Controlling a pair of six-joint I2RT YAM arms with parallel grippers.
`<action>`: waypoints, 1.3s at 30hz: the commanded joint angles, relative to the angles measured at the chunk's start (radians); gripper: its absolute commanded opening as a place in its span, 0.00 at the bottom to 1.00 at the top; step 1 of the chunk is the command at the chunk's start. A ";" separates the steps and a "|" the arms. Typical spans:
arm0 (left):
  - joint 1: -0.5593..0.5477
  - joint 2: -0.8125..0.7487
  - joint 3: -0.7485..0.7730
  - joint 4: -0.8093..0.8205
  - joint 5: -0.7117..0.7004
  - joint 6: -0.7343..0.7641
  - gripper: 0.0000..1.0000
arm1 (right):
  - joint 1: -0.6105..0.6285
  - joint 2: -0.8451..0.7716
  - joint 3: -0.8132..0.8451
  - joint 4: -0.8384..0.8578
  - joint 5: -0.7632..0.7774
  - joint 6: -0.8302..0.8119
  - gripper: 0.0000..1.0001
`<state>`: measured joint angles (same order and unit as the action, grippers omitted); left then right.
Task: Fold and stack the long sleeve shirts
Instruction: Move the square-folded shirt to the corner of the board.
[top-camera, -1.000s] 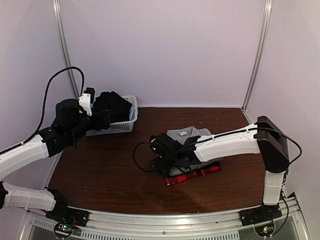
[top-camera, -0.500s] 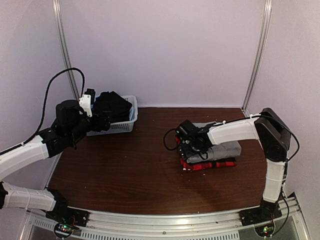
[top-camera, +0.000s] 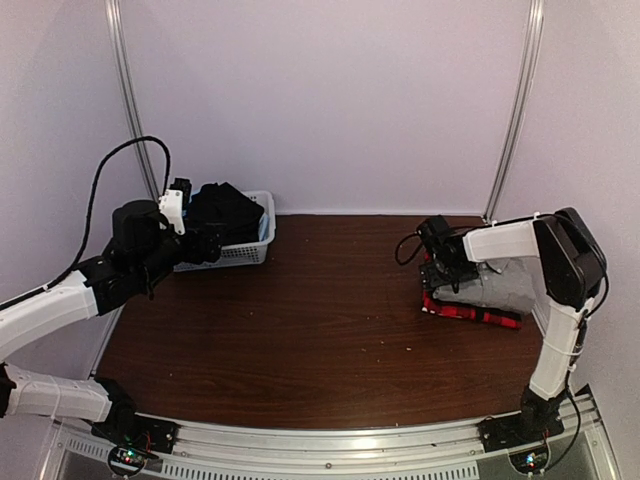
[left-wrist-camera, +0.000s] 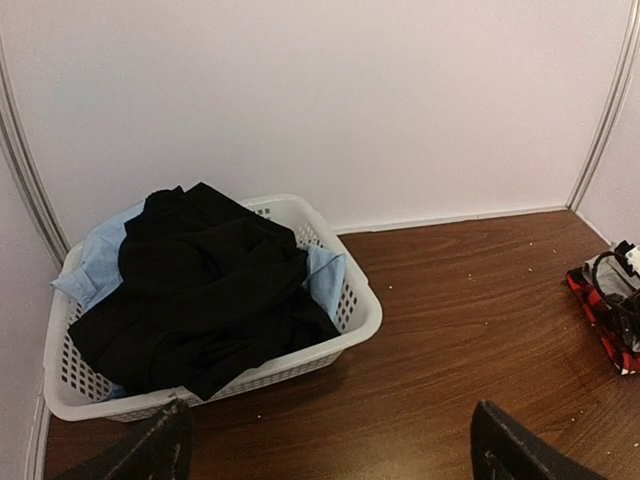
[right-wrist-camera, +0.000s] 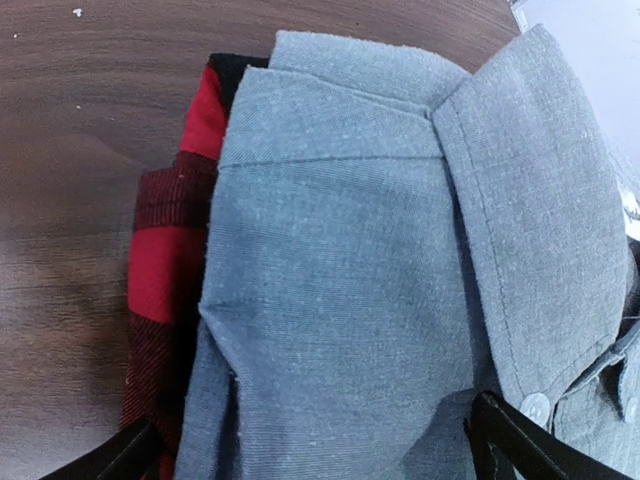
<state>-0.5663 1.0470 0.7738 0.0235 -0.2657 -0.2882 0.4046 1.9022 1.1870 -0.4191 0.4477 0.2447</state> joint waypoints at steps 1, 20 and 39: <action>0.004 0.009 -0.002 0.016 0.016 -0.009 0.98 | 0.012 -0.065 -0.015 -0.001 -0.031 -0.015 0.98; 0.004 0.107 0.009 0.075 0.104 -0.020 0.98 | 0.037 -0.723 -0.575 0.062 -0.210 0.389 1.00; 0.005 0.151 0.030 0.035 0.073 -0.063 0.98 | -0.113 -0.596 -0.713 0.306 -0.378 0.436 1.00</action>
<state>-0.5663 1.1858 0.7742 0.0563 -0.1574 -0.3363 0.3550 1.2613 0.4908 -0.2260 0.1310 0.6910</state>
